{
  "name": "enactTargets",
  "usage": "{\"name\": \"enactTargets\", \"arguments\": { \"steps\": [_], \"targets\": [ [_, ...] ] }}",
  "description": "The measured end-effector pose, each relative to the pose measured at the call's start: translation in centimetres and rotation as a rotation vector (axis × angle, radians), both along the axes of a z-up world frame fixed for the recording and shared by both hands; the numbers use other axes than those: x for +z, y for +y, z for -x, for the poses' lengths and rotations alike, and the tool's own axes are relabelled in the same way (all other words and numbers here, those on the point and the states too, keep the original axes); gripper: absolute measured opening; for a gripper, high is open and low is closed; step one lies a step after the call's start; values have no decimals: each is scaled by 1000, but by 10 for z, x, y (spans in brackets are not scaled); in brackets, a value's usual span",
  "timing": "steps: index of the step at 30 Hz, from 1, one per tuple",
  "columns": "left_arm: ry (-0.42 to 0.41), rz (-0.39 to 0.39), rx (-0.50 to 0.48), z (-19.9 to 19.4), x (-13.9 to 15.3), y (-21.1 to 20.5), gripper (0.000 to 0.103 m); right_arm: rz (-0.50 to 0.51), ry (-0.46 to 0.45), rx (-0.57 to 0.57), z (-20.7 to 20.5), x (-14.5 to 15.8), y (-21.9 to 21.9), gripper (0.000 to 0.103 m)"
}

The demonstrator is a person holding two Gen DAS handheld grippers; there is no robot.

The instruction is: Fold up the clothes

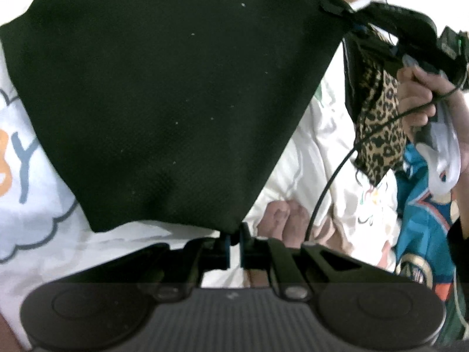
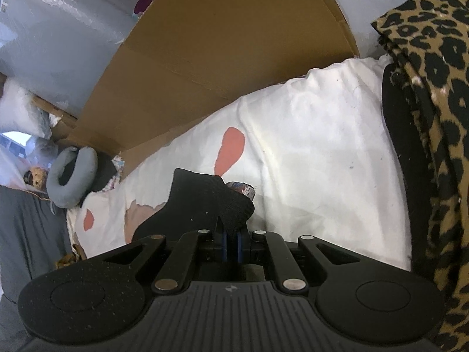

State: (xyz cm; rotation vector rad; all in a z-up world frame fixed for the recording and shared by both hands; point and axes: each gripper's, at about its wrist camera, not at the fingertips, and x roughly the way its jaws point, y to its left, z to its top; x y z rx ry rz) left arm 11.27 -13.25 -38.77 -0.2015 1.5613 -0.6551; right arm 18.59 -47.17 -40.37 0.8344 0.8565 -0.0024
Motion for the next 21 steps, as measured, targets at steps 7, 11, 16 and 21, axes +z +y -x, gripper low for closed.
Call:
{"name": "enactTargets", "arguments": {
  "steps": [7, 11, 16, 21],
  "targets": [
    [-3, 12, 50, 1, 3, 5, 5, 31, 20, 18, -9, -6, -4, 5],
    [38, -20, 117, -6, 8, 14, 12, 62, 65, 22, -11, -11, -3, 6],
    [21, -41, 72, -24, 36, 22, 47, 71, 98, 18, -4, -11, -5, 13],
    [41, -71, 96, -49, 48, 41, 50, 68, 95, 8, 10, -6, -10, 26]
  ]
}}
